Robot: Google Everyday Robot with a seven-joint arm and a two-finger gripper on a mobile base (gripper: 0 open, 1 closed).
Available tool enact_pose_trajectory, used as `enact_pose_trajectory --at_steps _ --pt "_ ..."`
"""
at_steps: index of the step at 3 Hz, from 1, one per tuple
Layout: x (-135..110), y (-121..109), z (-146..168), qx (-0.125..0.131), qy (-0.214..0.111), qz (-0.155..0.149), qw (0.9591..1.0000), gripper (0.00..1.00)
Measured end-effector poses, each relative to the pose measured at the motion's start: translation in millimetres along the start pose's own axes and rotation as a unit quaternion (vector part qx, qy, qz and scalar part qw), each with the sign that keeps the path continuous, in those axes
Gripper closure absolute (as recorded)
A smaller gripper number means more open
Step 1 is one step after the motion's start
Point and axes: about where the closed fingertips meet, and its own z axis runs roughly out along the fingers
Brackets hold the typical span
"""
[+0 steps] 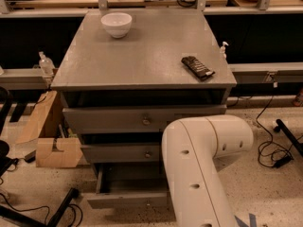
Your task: Open bottom drawer
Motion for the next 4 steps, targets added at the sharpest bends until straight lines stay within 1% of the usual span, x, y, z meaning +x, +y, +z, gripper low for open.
enact_pose_trajectory --at_steps 1,2,3,4 --pt "0 0 0 0.0 0.0 0.0 1.0 1.0" --pt "2 12 -3 -0.009 0.002 0.006 0.9999 1.0" --pt "2 12 -3 -0.009 0.002 0.006 0.9999 1.0" --pt "3 27 -6 -0.02 0.004 0.009 0.9998 1.0"
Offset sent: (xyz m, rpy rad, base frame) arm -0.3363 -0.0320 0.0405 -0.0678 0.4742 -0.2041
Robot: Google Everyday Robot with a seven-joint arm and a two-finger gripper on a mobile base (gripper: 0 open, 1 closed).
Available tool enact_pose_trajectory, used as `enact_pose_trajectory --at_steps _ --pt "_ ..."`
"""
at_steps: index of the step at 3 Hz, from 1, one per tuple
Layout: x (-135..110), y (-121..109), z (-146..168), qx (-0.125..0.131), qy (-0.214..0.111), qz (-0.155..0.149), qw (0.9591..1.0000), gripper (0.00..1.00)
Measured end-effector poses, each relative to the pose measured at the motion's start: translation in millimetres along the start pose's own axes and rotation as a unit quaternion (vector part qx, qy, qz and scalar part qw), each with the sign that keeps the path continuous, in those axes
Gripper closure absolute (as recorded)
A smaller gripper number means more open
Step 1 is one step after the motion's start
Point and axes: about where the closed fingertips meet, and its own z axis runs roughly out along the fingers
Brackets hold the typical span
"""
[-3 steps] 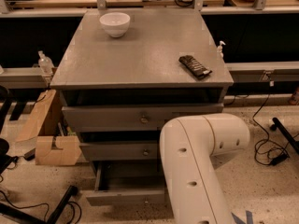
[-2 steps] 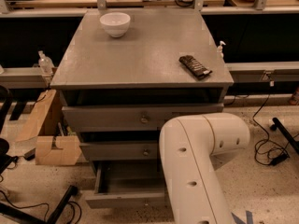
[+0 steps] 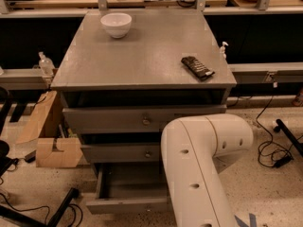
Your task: Open bottom drawer
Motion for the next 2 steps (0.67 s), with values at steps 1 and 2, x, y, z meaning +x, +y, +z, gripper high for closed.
enact_pose_trajectory --at_steps 1,2 --pt "0 0 0 0.0 0.0 0.0 1.0 1.0" --pt "2 21 -2 -0.014 -0.001 0.001 0.9999 1.0"
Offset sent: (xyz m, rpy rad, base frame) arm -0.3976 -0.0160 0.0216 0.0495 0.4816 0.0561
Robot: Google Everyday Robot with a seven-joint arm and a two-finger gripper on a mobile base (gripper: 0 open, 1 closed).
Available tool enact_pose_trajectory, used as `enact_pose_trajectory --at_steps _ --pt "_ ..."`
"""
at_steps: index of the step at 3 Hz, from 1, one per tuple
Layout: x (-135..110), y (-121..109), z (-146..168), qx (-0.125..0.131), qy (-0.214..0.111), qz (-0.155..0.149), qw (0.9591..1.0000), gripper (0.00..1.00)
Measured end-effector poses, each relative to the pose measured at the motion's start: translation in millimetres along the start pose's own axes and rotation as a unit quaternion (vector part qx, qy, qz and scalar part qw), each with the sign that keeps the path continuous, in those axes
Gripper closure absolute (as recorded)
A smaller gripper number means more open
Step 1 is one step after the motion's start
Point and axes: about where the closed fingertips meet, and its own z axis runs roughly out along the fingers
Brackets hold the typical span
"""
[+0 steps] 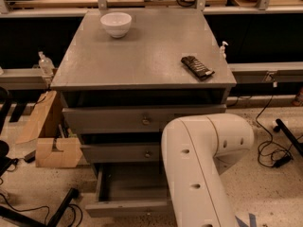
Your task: Open bottom drawer
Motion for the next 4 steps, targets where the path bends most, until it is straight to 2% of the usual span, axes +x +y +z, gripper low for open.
enact_pose_trajectory --at_steps 1,3,4 --pt "0 5 0 -0.003 -0.001 0.0 1.0 1.0" --pt "3 42 -5 -0.027 -0.004 -0.003 0.9996 1.0" --pt "3 41 -5 -0.027 -0.004 -0.003 0.9996 1.0"
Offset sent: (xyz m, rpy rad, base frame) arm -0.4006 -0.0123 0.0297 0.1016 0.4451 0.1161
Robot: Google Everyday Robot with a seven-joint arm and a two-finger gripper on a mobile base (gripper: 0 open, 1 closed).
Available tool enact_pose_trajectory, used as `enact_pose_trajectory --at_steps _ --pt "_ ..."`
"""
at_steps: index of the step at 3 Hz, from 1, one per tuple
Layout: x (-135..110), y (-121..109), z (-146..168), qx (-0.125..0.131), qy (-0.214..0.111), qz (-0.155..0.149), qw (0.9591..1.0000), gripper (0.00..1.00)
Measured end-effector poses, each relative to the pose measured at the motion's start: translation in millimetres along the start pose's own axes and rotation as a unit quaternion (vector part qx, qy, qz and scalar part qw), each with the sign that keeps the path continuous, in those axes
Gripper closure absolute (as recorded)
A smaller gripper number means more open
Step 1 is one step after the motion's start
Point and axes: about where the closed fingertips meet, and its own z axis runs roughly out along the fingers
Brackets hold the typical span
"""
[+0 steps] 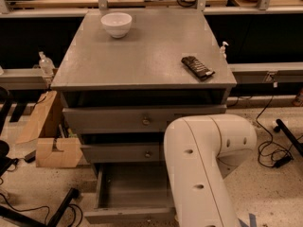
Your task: Open bottom drawer
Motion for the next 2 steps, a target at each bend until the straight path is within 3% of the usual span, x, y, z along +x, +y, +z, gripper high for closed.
enact_pose_trajectory --at_steps 1,2 --pt "-0.2 -0.8 0.0 0.0 0.0 0.0 1.0 1.0" --pt "-0.4 -1.3 0.1 0.0 0.0 0.0 1.0 0.74"
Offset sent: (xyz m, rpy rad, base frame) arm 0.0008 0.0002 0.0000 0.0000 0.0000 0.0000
